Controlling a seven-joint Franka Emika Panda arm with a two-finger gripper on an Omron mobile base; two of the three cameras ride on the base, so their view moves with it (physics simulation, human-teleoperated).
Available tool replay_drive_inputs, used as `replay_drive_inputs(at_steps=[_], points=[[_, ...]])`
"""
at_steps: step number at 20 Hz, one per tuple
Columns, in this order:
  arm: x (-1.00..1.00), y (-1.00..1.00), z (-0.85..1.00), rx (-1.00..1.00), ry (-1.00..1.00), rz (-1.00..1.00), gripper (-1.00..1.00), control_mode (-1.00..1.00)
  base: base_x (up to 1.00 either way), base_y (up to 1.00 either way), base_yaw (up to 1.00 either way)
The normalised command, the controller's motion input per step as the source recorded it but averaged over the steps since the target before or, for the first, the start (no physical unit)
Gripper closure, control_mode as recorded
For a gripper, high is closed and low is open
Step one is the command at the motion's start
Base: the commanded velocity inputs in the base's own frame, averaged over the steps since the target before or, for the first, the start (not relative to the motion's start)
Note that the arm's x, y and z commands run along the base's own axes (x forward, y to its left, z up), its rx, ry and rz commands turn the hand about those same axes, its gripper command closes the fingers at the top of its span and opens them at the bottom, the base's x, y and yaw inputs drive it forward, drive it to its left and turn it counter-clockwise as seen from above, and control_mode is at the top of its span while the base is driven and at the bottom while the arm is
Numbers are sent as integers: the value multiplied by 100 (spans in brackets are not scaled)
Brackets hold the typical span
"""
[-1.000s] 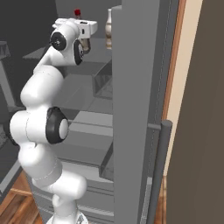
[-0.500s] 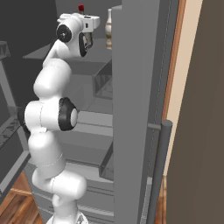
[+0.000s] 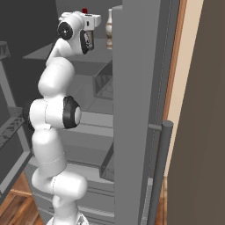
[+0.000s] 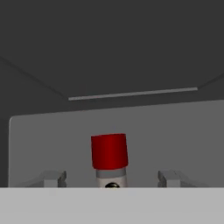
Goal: Place the liquors on the top shelf of the fridge to keep them out of children's reach, and place the peach on lower shelves for easy access.
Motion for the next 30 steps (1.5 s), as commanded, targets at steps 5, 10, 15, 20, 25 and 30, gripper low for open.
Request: replay_drive_inputs(at_steps=[5, 10, 15, 20, 25, 30], points=[[-21, -14, 0, 0, 0, -1, -100, -100, 0, 0, 0], [-63, -22, 0, 0, 0, -3, -100, -100, 0, 0, 0], [-100, -4, 0, -1, 0, 0, -100, -100, 0, 0, 0], [-100, 0, 0, -3, 4, 0, -100, -100, 0, 0, 0], [-100, -4, -2, -7, 32, 0, -100, -100, 0, 0, 0], [-100, -18, -8, -4, 35, 1, -100, -100, 0, 0, 0]])
